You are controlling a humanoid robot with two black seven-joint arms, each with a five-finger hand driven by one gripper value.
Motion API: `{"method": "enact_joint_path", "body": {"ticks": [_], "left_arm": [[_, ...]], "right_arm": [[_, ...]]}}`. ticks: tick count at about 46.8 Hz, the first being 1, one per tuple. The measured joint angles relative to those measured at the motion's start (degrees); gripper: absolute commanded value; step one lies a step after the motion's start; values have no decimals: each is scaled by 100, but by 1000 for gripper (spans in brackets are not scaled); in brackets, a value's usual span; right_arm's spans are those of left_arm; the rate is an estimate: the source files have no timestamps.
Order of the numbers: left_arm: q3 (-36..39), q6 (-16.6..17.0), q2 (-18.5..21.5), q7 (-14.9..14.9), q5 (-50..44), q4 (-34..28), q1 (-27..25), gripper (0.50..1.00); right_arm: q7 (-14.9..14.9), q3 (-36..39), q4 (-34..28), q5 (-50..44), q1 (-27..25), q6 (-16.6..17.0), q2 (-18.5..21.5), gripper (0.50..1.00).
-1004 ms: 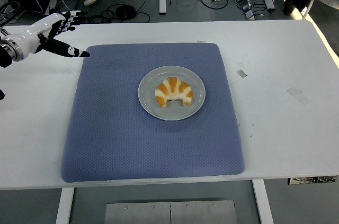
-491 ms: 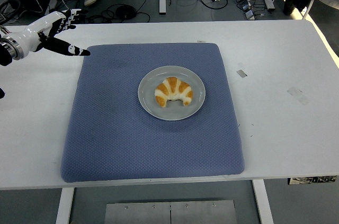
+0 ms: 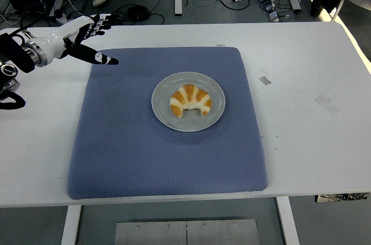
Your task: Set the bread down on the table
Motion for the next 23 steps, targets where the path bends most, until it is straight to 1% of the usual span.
{"method": "enact_joint_path", "body": {"ticks": [4, 12, 18, 23], "left_arm": [[229, -1, -147, -10, 4, 46, -170, 989], [740, -1, -313, -11, 2, 191, -598, 989], [798, -1, -427, -11, -4, 202, -755, 989], [810, -5, -614, -11, -4, 203, -811, 986]], "right_arm": [[0, 0, 0, 0, 2, 0, 0, 1000], [0, 0, 0, 0, 1, 0, 0, 1000], [0, 0, 0, 0, 1, 0, 0, 1000], [1, 0, 0, 0, 1, 0, 0, 1000]]}}
